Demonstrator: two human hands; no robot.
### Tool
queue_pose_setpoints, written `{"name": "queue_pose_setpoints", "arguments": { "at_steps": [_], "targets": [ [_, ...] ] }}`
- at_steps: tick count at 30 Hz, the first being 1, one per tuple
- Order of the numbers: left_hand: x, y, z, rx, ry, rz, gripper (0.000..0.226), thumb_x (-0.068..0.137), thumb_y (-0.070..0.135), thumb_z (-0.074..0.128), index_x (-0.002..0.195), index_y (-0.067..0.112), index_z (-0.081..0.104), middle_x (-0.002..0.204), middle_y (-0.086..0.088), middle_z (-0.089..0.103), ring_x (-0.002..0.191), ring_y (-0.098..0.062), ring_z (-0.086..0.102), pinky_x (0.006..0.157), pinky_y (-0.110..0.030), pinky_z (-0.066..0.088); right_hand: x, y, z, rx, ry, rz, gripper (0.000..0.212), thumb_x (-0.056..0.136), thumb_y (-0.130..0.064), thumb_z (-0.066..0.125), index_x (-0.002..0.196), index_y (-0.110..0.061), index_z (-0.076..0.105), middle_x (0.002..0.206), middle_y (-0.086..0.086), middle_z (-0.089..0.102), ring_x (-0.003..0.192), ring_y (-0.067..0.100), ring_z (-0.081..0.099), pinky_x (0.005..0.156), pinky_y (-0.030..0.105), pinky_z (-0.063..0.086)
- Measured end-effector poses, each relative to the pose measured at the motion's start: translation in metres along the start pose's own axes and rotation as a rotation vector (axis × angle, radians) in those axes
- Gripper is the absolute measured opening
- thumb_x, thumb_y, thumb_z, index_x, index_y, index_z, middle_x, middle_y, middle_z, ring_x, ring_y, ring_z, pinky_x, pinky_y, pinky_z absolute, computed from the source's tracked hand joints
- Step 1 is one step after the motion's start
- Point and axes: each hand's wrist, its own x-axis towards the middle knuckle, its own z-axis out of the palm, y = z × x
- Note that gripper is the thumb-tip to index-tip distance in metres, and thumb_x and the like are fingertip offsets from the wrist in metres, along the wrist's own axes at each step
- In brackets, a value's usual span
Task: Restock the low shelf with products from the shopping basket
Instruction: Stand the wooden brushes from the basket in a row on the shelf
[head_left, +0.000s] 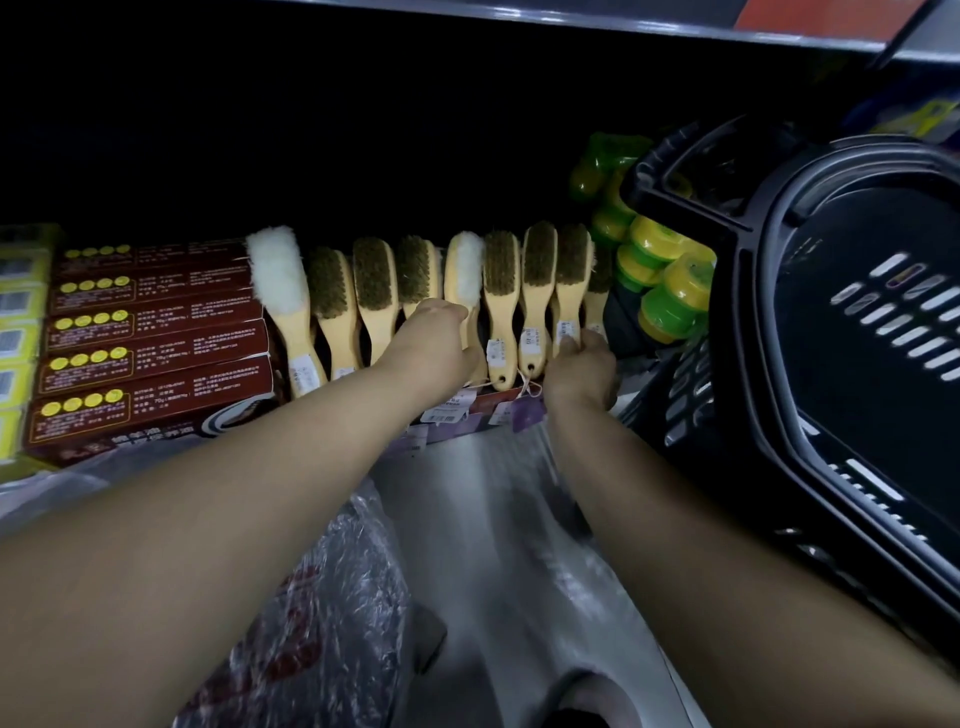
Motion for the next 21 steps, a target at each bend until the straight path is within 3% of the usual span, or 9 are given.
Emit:
{"name": "queue_pose_setpoints", "arguments": {
  "at_steps": [5, 7, 11, 13, 16, 19, 21],
  "targets": [
    [-0.001, 0.0, 0.0, 0.045, -0.009, -0.012, 0.04, 0.092, 0.019, 0.054, 0.127, 0.001, 0.048, 0.143, -0.016, 0.034, 0.125, -0.023, 0.042, 0.095, -0.023, 0.032, 0.003, -0.001, -0.001, -0.165, 0.007, -0.024, 0.034, 0.098, -0.024, 0.04, 0.126, -0.01, 0.055, 0.128, 0.022, 0.046, 0.116, 0.038, 0.048, 0.096, 0.042, 0.041],
    [-0.001, -0.001, 0.0, 0.034, -0.015, -0.029, 0.045, 0.092, 0.018, 0.054, 0.133, 0.003, 0.044, 0.144, -0.016, 0.035, 0.125, -0.025, 0.043, 0.096, -0.026, 0.035, 0.001, -0.003, -0.001, -0.162, 0.035, -0.036, 0.035, 0.098, -0.023, 0.042, 0.128, -0.011, 0.053, 0.131, 0.02, 0.042, 0.12, 0.037, 0.046, 0.1, 0.041, 0.038],
    [0.0, -0.004, -0.002, 0.024, 0.033, -0.081, 0.044, 0.09, 0.016, 0.058, 0.131, 0.006, 0.046, 0.126, -0.014, 0.055, 0.111, -0.027, 0.054, 0.086, -0.032, 0.046, -0.016, -0.01, -0.002, -0.102, 0.113, -0.313, 0.029, 0.094, -0.02, 0.05, 0.122, -0.016, 0.055, 0.13, 0.011, 0.046, 0.12, 0.029, 0.041, 0.098, 0.038, 0.035],
    [0.001, -0.006, -0.003, 0.023, 0.063, -0.102, 0.035, 0.089, 0.016, 0.061, 0.121, 0.004, 0.053, 0.118, -0.014, 0.06, 0.106, -0.028, 0.057, 0.086, -0.036, 0.048, -0.026, -0.013, 0.001, -0.104, 0.024, -0.476, 0.022, 0.094, -0.018, 0.05, 0.111, -0.014, 0.063, 0.117, 0.011, 0.055, 0.111, 0.029, 0.049, 0.093, 0.038, 0.041],
    [0.006, -0.006, -0.003, 0.063, 0.067, -0.096, 0.02, 0.089, 0.017, 0.062, 0.101, 0.001, 0.058, 0.104, -0.015, 0.064, 0.097, -0.028, 0.059, 0.076, -0.035, 0.046, -0.034, -0.02, 0.007, -0.155, -0.17, -0.56, 0.022, 0.094, -0.018, 0.05, 0.106, -0.012, 0.068, 0.106, 0.011, 0.063, 0.097, 0.029, 0.056, 0.085, 0.04, 0.046],
    [0.009, -0.005, 0.0, 0.104, 0.064, -0.122, 0.014, 0.09, 0.016, 0.059, 0.094, 0.003, 0.058, 0.098, -0.017, 0.063, 0.081, -0.023, 0.051, 0.064, -0.03, 0.034, -0.036, -0.028, 0.017, -0.338, -0.3, -0.569, 0.027, 0.094, -0.024, 0.048, 0.108, -0.011, 0.067, 0.108, 0.013, 0.064, 0.099, 0.032, 0.058, 0.083, 0.04, 0.048],
    [0.011, -0.006, 0.003, 0.063, 0.077, -0.128, 0.012, 0.09, 0.01, 0.055, 0.098, 0.002, 0.06, 0.102, -0.017, 0.064, 0.084, -0.024, 0.053, 0.065, -0.03, 0.035, -0.036, -0.033, 0.023, -0.399, -0.351, -0.514, 0.029, 0.094, -0.024, 0.045, 0.113, -0.011, 0.064, 0.113, 0.015, 0.061, 0.105, 0.035, 0.055, 0.087, 0.041, 0.047]
  ]
}}
